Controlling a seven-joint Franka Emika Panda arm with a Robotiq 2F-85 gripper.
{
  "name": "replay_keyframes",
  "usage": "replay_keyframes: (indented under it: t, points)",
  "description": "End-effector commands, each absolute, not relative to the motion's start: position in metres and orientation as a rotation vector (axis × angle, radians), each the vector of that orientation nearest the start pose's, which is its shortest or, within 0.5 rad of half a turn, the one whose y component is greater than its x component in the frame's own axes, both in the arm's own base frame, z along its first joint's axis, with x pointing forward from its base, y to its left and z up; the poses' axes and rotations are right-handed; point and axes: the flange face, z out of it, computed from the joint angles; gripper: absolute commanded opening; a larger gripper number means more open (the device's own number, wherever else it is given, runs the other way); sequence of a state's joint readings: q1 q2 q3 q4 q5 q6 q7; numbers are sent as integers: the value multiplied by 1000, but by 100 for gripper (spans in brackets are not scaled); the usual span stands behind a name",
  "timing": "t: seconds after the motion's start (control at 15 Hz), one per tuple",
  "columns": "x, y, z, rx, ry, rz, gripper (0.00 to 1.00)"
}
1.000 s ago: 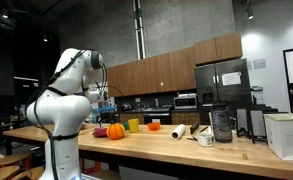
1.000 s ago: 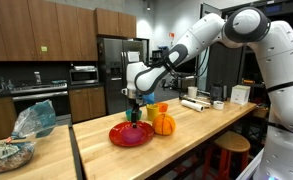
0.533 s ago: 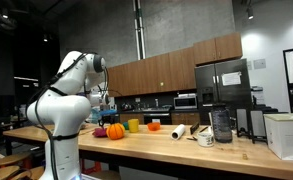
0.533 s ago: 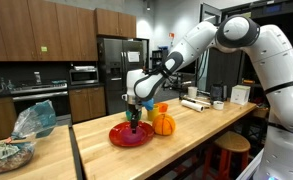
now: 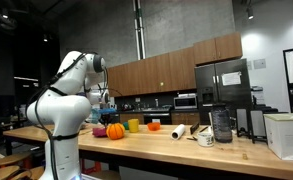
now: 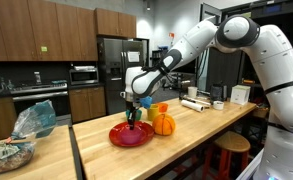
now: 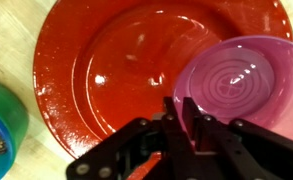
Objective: Put the purple bowl on the red plate then put the bowl on the table.
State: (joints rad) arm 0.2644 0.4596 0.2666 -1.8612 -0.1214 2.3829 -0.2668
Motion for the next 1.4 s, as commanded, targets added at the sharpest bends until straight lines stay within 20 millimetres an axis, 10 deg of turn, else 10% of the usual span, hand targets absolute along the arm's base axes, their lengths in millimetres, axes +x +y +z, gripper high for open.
replay_keyframes:
  t: [0.0,0.47,0.53,1.33]
  points:
    - [566,318,297,-2808,-1244,-95,0]
    - [580,316,324,-2822,-1219,-142,0]
    - [581,316,325,-2816,-1223,-139,26]
    - [582,308,288,-2618,-1260,-67,97]
